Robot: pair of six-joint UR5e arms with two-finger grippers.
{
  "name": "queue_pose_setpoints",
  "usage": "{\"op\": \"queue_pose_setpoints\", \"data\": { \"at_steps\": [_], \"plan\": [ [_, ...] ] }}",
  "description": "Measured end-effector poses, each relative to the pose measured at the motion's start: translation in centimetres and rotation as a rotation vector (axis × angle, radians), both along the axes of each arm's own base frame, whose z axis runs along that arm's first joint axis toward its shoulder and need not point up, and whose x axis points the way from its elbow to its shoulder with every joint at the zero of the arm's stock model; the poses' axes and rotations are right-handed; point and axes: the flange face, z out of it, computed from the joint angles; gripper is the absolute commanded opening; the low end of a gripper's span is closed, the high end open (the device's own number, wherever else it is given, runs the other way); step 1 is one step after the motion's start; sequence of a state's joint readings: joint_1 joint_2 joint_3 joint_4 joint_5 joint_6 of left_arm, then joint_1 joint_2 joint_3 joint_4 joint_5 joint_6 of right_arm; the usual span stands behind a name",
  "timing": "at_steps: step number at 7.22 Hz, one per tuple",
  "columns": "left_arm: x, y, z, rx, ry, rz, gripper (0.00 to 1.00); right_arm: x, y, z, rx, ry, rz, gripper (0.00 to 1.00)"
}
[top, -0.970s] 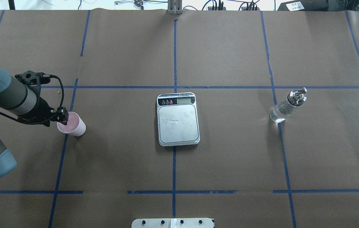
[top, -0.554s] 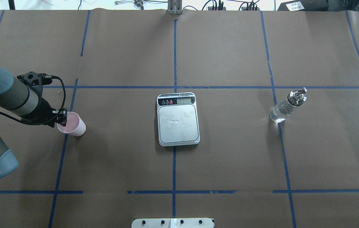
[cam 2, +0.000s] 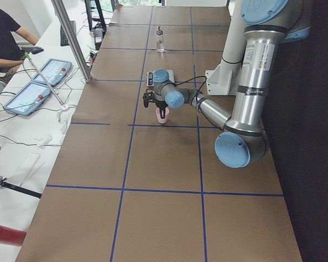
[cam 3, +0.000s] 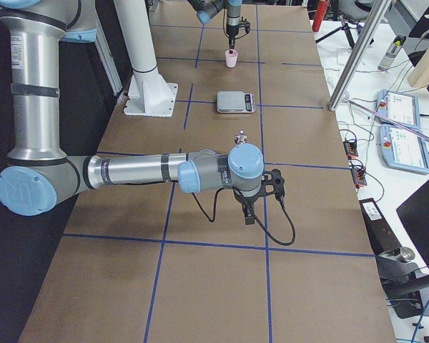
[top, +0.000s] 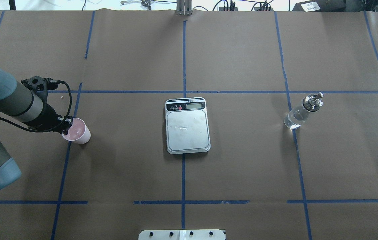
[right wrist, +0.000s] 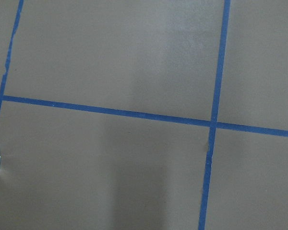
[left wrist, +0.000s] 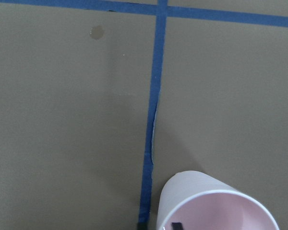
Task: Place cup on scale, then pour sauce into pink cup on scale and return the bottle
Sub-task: 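Lift the pink cup with the left gripper and lower it onto the scale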
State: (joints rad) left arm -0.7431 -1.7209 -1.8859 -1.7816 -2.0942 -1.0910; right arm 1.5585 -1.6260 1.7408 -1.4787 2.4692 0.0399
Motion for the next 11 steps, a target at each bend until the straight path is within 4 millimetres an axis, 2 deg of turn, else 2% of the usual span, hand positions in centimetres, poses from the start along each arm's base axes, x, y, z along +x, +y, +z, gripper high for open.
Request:
{"op": "queue_pose_setpoints", "data": {
  "at_steps": [1, 2, 3, 5, 6, 7, 9, 10, 11],
  "plan": [
    [-0.4, 0.4, -0.9, -0.007, 0.018, 0.01, 0.0, 0.0, 0.0, 0.0, 0.0, 0.0, 0.0, 1.0],
    [-1.1, 0.9, -2.7, -0.01, 0.028, 0.011, 0.0, 0.0, 0.0, -0.1, 0.002, 0.0, 0.0, 1.0],
    [-1.4, 0.9, -6.0, -0.021, 0.021, 0.009, 0.0, 0.0, 0.0, -0.5, 0.008, -0.001, 0.0, 1.0],
    [0.0, -0.5, -15.2, -0.065, 0.007, -0.017, 0.0, 0.0, 0.1, -1.4, 0.01, -0.004, 0.008, 1.0],
    [0.9, -1.1, -18.7, -0.098, 0.039, -0.068, 0.0, 0.0, 0.1, -1.5, 0.003, -0.006, 0.015, 1.0],
    [2.6, -2.1, -21.5, -0.135, 0.08, -0.119, 0.0, 0.0, 0.2, -1.6, -0.002, -0.008, 0.018, 1.0],
    [8.1, -4.0, -26.9, -0.201, 0.119, -0.163, 0.0, 0.0, 0.1, -1.5, -0.003, -0.006, 0.02, 1.0],
    [10.7, -4.3, -28.8, -0.219, 0.121, -0.175, 0.0, 0.0, 0.1, -1.5, -0.004, -0.005, 0.02, 1.0],
    [13.1, -4.5, -29.6, -0.225, 0.121, -0.194, 0.0, 0.0, 0.1, -1.5, -0.004, -0.003, 0.021, 1.0]
  ]
}}
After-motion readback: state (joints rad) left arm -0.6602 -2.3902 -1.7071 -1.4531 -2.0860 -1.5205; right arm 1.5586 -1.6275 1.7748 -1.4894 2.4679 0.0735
